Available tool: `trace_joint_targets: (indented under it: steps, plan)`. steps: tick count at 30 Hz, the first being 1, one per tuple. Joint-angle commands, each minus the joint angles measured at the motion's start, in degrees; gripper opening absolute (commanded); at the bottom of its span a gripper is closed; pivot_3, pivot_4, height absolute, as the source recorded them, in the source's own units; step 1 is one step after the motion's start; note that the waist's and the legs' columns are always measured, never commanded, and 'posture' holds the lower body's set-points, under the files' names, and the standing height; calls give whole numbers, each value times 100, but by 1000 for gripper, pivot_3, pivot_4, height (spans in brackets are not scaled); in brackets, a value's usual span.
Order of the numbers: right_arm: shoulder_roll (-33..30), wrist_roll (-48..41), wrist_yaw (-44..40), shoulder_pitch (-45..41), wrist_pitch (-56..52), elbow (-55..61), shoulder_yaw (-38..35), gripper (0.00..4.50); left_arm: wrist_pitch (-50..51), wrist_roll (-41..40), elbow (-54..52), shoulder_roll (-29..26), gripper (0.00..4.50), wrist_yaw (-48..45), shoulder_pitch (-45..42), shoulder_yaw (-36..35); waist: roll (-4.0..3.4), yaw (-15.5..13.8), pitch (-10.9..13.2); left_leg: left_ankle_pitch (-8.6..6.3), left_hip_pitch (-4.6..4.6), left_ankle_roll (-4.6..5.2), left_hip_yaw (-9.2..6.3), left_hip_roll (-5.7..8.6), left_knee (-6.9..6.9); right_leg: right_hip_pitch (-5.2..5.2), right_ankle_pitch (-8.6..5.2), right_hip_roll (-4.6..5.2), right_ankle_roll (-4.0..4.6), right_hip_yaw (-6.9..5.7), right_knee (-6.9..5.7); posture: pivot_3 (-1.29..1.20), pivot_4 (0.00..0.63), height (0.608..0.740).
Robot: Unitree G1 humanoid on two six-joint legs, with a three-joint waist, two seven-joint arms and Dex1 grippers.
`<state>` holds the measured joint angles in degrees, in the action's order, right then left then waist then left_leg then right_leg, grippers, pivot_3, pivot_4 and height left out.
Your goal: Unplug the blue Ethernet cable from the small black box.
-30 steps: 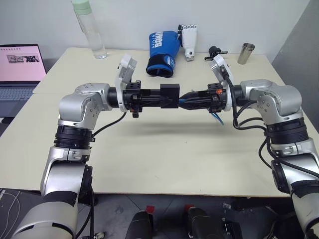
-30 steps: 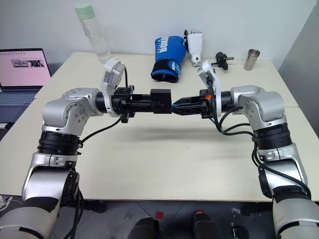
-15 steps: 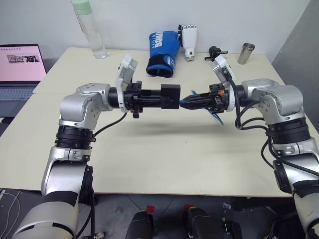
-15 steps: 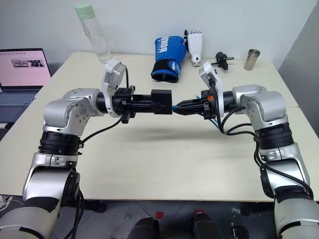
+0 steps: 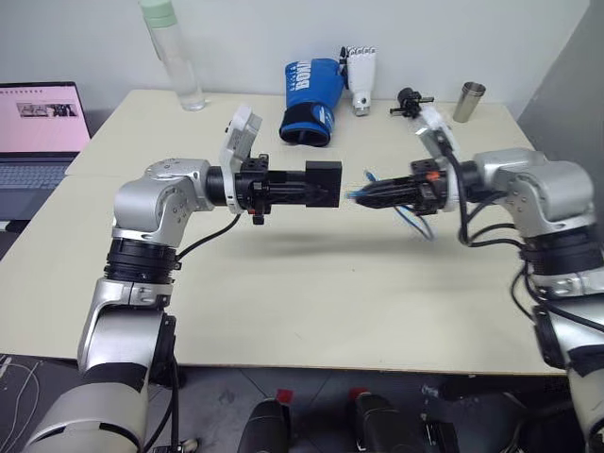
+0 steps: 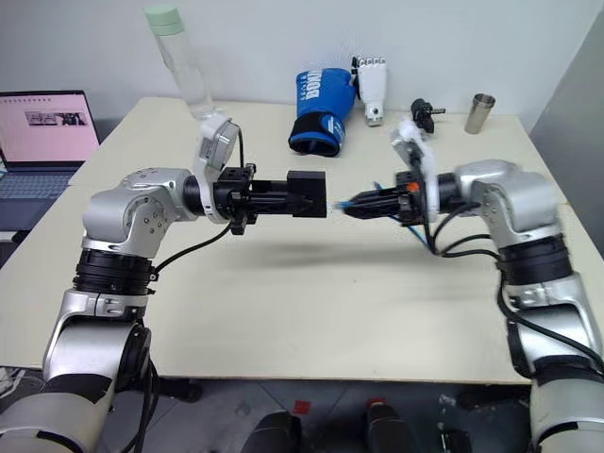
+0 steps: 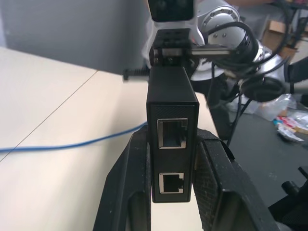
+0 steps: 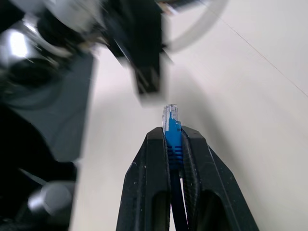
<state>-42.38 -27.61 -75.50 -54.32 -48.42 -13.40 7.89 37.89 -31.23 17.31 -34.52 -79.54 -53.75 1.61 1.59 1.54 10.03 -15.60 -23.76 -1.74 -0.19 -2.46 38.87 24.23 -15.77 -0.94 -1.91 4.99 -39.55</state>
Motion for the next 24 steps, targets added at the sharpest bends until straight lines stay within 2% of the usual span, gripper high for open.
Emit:
trace_joint_targets:
  steps: [1, 8, 12, 15, 17, 24]
  plan:
    - [-93, 115, 248, 253, 203, 202, -231, 58, -104, -38, -205, -64, 797, 7, -16, -152, 0, 17, 0, 0, 0, 0, 3, 0, 0, 1, 0, 0, 0, 3, -1, 0, 150, 740]
    - [660, 1500, 2332, 1366, 1470, 1274, 232, 58, -52, -92, -343, -66, 797, 205, 74, -231, -1, 98, -1, 1, 1, -1, 2, -11, 0, 15, -1, -13, 0, 9, -31, 0, 150, 740]
    - [607, 2233, 2628, 2074, 2343, 1133, 625, 58, -20, -122, -432, -53, 797, 275, 124, -245, -3, 65, 1, 2, -5, -3, 8, -2, 5, 19, -2, -4, -1, 13, -33, 0, 150, 740]
    - [513, 2371, 2582, 2348, 2588, 1030, 641, 58, -2, -151, -483, -68, 797, 309, 166, -269, 0, 0, -1, 2, -1, -3, -1, 3, 11, 6, -4, 0, -5, 3, -26, 0, 150, 740]
    - [499, 2317, 2489, 2397, 2548, 1046, 567, 764, 15, -156, -514, -71, 797, 317, 195, -287, -1, 11, 0, 2, -2, -3, -1, 3, 10, 6, -4, -1, -5, 3, -24, 0, 150, 740]
    - [434, 2075, 2158, 2515, 2301, 1358, 451, 2450, 43, -159, -542, -4, 797, 338, 200, -298, -1, 38, 0, 2, 4, -3, 3, -2, 9, 9, -4, -8, -5, 9, -34, 0, 150, 740]
